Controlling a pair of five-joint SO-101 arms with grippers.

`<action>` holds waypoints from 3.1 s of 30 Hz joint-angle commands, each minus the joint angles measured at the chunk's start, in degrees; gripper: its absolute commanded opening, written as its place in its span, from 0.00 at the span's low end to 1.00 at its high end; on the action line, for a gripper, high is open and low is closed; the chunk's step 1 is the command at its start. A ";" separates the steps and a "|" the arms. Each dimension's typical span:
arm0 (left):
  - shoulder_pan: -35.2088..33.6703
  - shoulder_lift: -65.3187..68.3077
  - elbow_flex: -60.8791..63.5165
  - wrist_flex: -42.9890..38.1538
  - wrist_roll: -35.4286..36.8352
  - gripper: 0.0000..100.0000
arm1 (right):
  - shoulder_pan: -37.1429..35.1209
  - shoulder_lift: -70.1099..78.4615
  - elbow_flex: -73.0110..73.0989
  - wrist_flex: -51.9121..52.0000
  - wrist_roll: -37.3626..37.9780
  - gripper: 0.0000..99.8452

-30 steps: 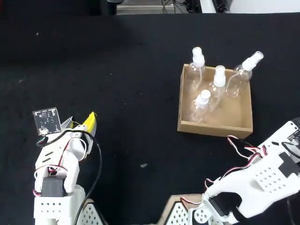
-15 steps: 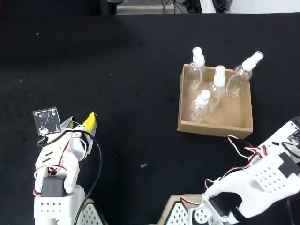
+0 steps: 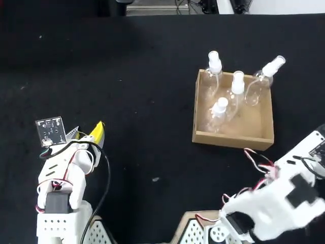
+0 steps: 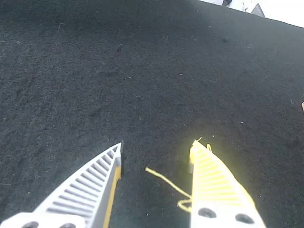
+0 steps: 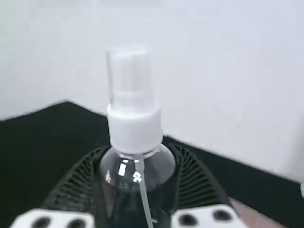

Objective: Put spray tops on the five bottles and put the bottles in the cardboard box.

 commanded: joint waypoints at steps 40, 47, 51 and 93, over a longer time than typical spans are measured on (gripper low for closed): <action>0.13 -0.70 1.19 -4.13 0.09 0.21 | -24.00 -77.05 23.78 62.42 -3.52 0.01; 0.13 -0.70 1.45 -4.57 0.09 0.21 | -24.70 -77.05 18.77 67.60 -3.43 0.01; 0.13 -0.70 1.45 -4.66 0.09 0.21 | -24.70 -76.88 12.44 75.25 -3.52 0.01; 0.13 -0.70 1.45 -4.40 0.09 0.21 | -26.37 -56.31 12.18 53.36 -6.59 0.01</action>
